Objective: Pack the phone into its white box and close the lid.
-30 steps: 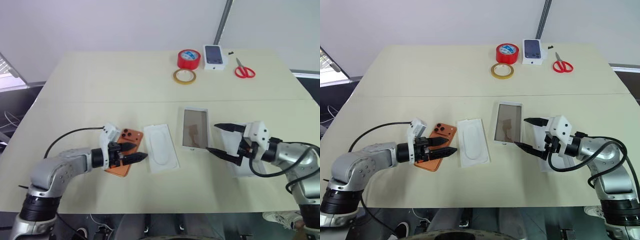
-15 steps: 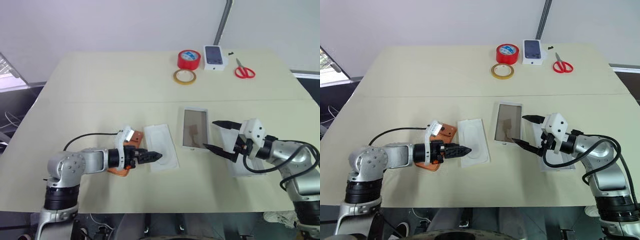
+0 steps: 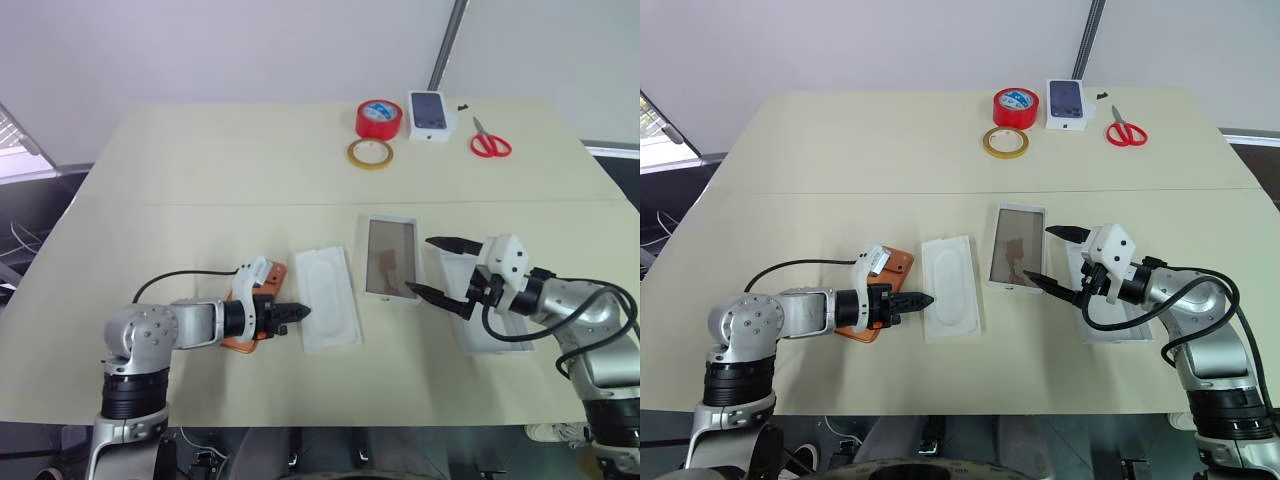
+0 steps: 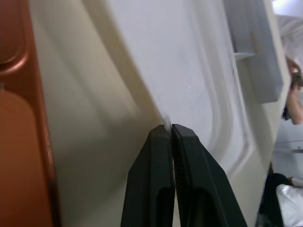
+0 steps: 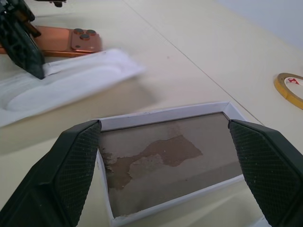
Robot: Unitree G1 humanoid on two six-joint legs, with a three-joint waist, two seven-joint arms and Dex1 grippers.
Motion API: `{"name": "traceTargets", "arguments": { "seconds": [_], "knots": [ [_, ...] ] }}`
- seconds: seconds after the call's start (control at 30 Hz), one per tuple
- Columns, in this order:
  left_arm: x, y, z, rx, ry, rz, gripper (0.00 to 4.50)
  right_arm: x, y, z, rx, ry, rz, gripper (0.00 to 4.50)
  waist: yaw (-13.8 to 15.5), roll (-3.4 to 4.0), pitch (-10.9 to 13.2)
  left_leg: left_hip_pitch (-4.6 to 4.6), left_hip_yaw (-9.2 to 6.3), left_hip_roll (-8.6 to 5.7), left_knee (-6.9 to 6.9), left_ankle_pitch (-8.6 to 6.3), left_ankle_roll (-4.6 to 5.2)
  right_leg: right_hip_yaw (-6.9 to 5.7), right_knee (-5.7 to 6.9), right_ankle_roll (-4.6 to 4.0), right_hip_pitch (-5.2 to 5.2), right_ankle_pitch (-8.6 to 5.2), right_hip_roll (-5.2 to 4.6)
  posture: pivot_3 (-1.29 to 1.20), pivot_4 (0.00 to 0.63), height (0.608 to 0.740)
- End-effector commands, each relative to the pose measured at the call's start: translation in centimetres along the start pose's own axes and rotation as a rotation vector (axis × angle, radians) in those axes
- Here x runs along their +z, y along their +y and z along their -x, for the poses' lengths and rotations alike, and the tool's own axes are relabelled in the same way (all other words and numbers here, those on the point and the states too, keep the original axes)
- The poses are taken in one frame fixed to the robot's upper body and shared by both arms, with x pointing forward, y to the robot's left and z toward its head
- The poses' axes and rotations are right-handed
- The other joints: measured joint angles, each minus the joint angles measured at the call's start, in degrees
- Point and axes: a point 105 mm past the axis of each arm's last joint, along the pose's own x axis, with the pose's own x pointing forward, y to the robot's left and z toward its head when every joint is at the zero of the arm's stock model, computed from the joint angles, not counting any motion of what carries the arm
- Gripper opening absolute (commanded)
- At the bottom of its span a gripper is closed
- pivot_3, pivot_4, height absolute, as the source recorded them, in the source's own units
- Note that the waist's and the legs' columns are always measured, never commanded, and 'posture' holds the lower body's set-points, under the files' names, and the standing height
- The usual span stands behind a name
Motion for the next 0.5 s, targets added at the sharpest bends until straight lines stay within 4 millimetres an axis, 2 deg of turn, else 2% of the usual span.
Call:
{"name": "traceTargets", "arguments": {
  "seconds": [0.03, 0.2, 0.27, 0.3, 0.4, 0.5],
  "knots": [
    [0.1, 0.9, 0.0, 0.024, -0.02, 0.068, 0.03, 1.1, -0.1, -0.4, 0.005, -0.042, 0.035, 4.5, 0.0, 0.01, 0.0, 0.01, 0.0, 0.0, 0.0, 0.0, 0.0, 0.0, 0.0, 0.0, 0.01, 0.0, 0.0, 0.0, 0.15, 0.74],
    [2.0, 0.5, 0.7, -0.009, -0.083, 0.093, 0.03, 1.3, 0.9, -1.0, 0.053, -0.057, 0.015, 4.5, -0.1, -0.03, 0.0, 0.01, 0.0, 0.0, 0.01, 0.01, -0.01, -0.01, 0.01, 0.0, 0.0, 0.0, 0.02, 0.0, 0.15, 0.74],
    [4.6, 0.2, 1.3, -0.026, -0.209, 0.058, 0.03, 0.1, 2.2, -2.0, 0.106, -0.005, -0.002, 4.5, -0.2, -0.09, 0.1, 0.01, 0.0, 0.0, 0.01, 0.02, -0.03, 0.0, 0.02, 0.01, -0.02, 0.0, 0.02, 0.0, 0.15, 0.74],
    [5.2, 0.4, 1.5, -0.016, -0.223, 0.057, 0.03, -0.6, 2.8, -2.4, 0.136, 0.029, -0.001, 4.5, -0.3, -0.11, 0.1, 0.01, 0.0, 0.0, 0.0, 0.04, -0.07, -0.01, 0.02, 0.01, -0.04, 0.0, 0.04, 0.0, 0.15, 0.74],
    [5.9, 0.4, 1.8, -0.018, -0.227, 0.058, 0.03, -2.1, 3.6, -3.3, 0.19, 0.101, 0.019, 4.5, -0.3, -0.11, 0.1, -0.01, -0.01, 0.0, 0.0, 0.07, -0.12, -0.01, 0.05, 0.01, -0.06, 0.0, 0.04, 0.0, 0.15, 0.74],
    [6.2, 0.4, 1.9, -0.024, -0.229, 0.065, 0.03, -2.3, 3.7, -4.1, 0.215, 0.118, -0.025, 4.5, -0.3, -0.12, 0.1, -0.02, -0.01, -0.03, 0.01, 0.21, -0.37, 0.0, 0.04, 0.01, -0.06, 0.0, 0.03, 0.0, 0.15, 0.74]
  ]
}}
